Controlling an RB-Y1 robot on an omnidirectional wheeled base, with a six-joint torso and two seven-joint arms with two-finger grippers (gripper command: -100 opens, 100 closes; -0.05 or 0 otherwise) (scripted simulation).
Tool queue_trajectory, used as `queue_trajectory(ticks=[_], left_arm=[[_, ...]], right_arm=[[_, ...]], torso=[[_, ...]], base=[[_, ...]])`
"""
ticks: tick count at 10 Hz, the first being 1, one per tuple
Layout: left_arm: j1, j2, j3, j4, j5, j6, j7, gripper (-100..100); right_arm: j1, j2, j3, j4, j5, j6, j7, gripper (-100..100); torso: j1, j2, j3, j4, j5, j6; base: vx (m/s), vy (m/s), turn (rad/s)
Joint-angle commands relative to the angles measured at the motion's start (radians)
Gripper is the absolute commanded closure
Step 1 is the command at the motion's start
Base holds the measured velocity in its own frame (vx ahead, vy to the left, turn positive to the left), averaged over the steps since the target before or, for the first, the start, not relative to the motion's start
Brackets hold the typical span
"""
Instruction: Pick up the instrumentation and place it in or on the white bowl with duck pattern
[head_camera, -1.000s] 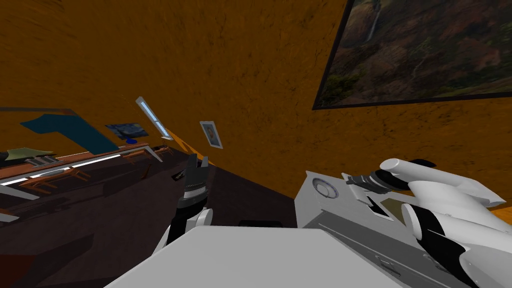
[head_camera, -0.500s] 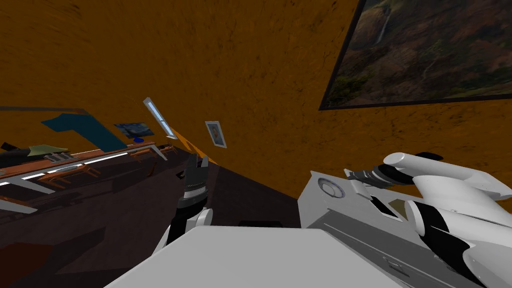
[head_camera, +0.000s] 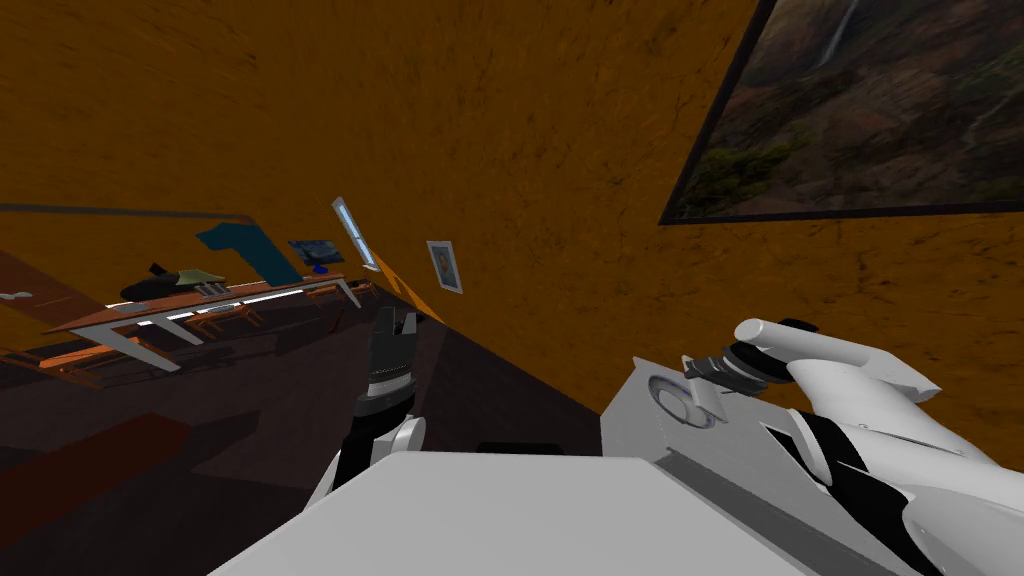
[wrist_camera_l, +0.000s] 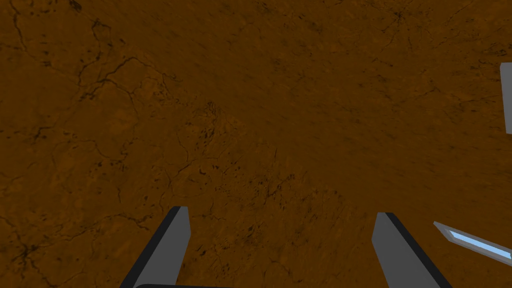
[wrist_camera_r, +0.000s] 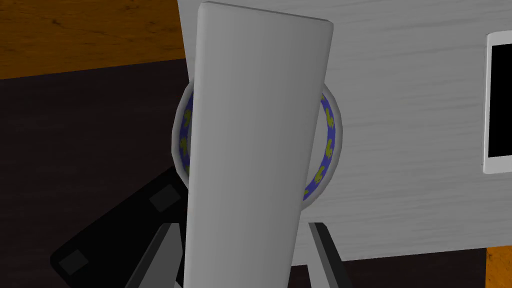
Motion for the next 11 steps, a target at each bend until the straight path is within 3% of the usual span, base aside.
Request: queue_trajectory(ticks=[1, 2, 7, 8, 9, 11], left_arm=[[0.0, 0.0, 0.0, 0.0, 0.0, 0.0, 0.0, 0], [0.0, 0.0, 0.0, 0.0, 0.0, 0.0, 0.0, 0], [0.0, 0.0, 0.0, 0.0, 0.0, 0.0, 0.0, 0], [0.0, 0.0, 0.0, 0.0, 0.0, 0.0, 0.0, 0], [0.0, 0.0, 0.0, 0.0, 0.0, 0.0, 0.0, 0], [0.0, 0.0, 0.0, 0.0, 0.0, 0.0, 0.0, 0]], right_arm=[[0.032, 0.019, 0.003, -0.05, 0.0, 0.042, -0.017, 100], [0.032, 0.019, 0.003, -0.053, 0.0, 0.042, -0.017, 100], [0.095, 0.092, 0.054, -0.07, 0.018, 0.127, -0.047, 100], [0.084, 0.081, 0.05, -0.061, 0.016, 0.116, -0.039, 100], [0.086, 0.083, 0.051, -0.064, 0.016, 0.12, -0.041, -100], [0.086, 0.083, 0.051, -0.063, 0.016, 0.12, -0.041, -100]], torso=[[0.0, 0.0, 0.0, 0.0, 0.0, 0.0], [0.002, 0.001, 0.001, 0.001, 0.002, 0.001], [0.004, 0.003, 0.002, 0.002, 0.002, 0.0], [0.004, 0.004, 0.002, 0.002, 0.002, 0.001], [0.008, 0.004, 0.003, 0.002, 0.004, 0.002], [0.013, 0.005, 0.004, 0.002, 0.005, 0.002]], base=[[0.046, -0.132, 0.099], [0.01, -0.055, -0.016], [0.02, -0.122, 0.138], [0.004, -0.058, 0.033], [0.002, -0.012, -0.002], [0.001, -0.003, 0.0]])
